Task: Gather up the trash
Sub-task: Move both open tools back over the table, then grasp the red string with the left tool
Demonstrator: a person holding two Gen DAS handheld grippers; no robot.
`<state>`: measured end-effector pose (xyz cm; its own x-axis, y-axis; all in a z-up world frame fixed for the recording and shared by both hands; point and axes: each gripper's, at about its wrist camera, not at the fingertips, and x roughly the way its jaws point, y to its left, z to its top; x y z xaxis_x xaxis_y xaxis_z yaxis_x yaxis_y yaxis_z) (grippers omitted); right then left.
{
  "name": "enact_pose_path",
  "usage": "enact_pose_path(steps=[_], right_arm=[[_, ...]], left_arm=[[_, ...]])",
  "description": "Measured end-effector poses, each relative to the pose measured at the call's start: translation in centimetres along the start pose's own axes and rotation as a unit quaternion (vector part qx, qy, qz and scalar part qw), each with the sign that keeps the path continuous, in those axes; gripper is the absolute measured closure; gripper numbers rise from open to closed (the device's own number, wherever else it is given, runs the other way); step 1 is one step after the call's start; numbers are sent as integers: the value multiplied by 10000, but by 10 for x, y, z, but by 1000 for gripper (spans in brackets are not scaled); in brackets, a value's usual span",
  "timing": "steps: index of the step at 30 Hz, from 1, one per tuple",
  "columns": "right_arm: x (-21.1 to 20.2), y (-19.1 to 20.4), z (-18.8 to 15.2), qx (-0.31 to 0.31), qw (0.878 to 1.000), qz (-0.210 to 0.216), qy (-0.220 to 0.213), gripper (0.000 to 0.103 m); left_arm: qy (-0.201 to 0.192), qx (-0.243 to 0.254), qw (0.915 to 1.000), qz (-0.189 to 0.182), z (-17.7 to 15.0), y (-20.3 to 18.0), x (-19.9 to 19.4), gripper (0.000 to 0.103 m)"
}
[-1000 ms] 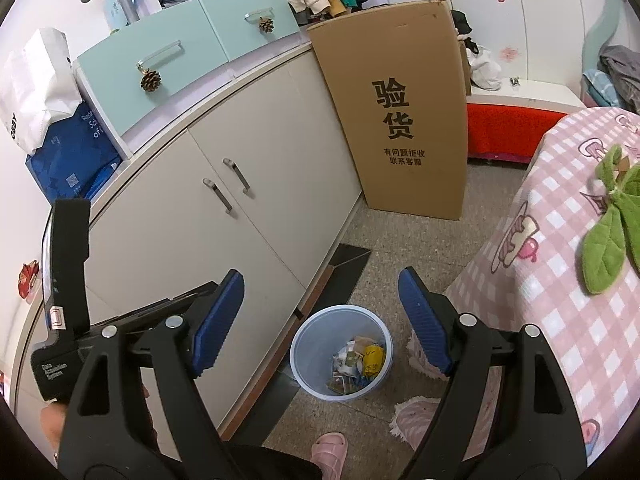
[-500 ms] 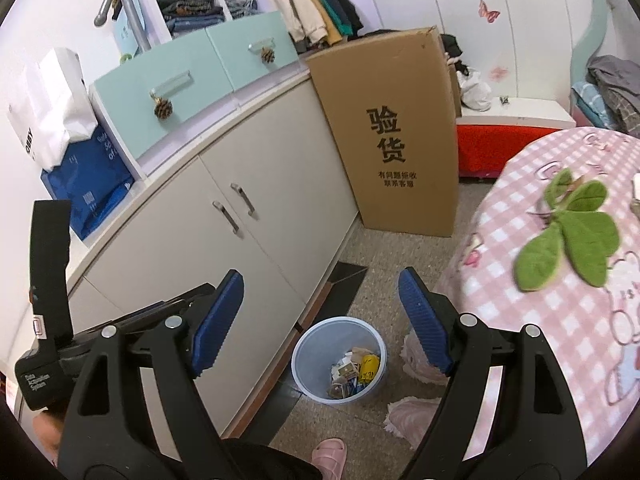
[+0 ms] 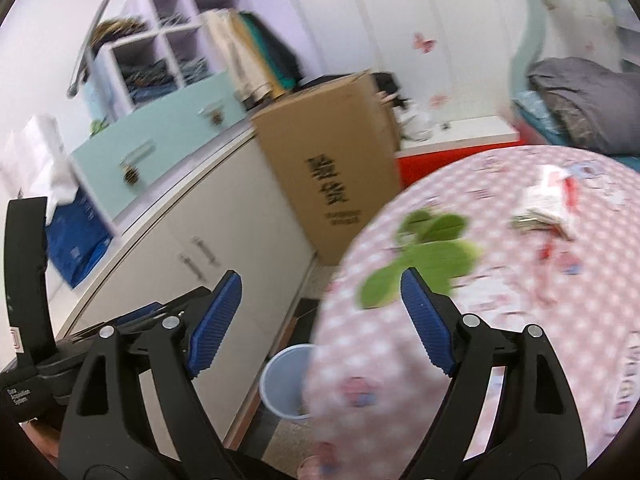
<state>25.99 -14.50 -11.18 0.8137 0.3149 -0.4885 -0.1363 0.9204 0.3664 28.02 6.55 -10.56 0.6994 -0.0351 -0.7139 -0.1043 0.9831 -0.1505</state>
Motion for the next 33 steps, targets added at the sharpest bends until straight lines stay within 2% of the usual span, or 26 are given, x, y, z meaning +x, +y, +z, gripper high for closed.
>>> enact_pose_path(steps=[8,15,22,29,30,33], right_arm=[[-43,-99,11,568,9946,-819,-284,22],[-66,-185,9,1131,9838,-1355,-328,21],[-66,-236,7,1449,9772,-1533,-230,21],[-52,-253,9,1517,9774,-1472,-71,21],[-50,-255,9,1524,9774,-1461,-54,21],[-44,-255,11,1513,9779,-1440,0,21]], left_arm=[[87,866,9943,-612,-13,-114,11,28],[311,1597,9814,-1022,-33,-203,40,28],[479,2091,9702,-1126,-46,-260,78,28],[681,2156,9677,-1119,-46,-283,109,29],[707,2182,9667,-1131,-47,-285,113,33],[883,2215,9644,-1146,-49,-290,127,55]])
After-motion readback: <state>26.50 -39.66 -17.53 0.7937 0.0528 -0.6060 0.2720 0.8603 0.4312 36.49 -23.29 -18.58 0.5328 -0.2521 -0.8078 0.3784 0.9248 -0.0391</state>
